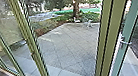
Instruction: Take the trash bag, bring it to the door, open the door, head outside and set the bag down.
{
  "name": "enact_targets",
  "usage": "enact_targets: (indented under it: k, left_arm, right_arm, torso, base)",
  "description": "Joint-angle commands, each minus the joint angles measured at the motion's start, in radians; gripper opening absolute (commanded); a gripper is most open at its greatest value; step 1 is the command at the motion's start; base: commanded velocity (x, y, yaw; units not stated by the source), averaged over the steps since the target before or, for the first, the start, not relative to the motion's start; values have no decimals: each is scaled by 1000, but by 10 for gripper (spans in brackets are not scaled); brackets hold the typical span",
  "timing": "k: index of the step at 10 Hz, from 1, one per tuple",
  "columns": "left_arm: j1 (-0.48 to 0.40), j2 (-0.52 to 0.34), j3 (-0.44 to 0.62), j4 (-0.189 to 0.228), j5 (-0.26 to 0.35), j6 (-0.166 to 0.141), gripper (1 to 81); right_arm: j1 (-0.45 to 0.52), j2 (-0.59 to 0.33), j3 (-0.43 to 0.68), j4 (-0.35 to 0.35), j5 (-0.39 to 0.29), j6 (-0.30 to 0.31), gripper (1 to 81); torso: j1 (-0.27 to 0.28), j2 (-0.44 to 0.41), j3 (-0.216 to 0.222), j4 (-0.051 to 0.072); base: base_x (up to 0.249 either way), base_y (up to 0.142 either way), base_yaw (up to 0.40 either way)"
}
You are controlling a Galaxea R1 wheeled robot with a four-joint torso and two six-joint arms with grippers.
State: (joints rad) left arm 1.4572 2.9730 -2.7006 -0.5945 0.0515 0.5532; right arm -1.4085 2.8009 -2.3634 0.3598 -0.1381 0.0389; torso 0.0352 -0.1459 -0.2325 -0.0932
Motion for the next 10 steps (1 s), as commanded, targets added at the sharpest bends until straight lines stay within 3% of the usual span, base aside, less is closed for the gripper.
enact_targets:
  k: [1,2,5,8,10]
  left_arm:
    - [-44,-3,-4,8,71,10,10]
    - [-44,-3,-4,8,71,10,10]
    - [-45,6,-13,8,67,11,10]
    - [-45,37,-79,21,65,27,10]
    - [-47,46,-114,18,62,25,10]
  right_arm:
    - [5,48,-52,5,-57,-21,811]
    - [4,53,-54,5,-57,-21,811]
    - [-8,90,-91,4,-34,-22,811]
    - [-47,185,-215,-24,78,-42,811]
    - [-54,255,-314,-32,80,-45,811]
  torso:
    - [0,0,90,0]
    - [0,0,29,0]
    - [-2,-1,80,0]
    - [-2,-2,79,0]
    - [-2,-2,79,0]
  base:
    - [0,0,0]
    - [0,0,0]
    - [0,0,0]
    - [0,0,0]
    - [0,0,0]
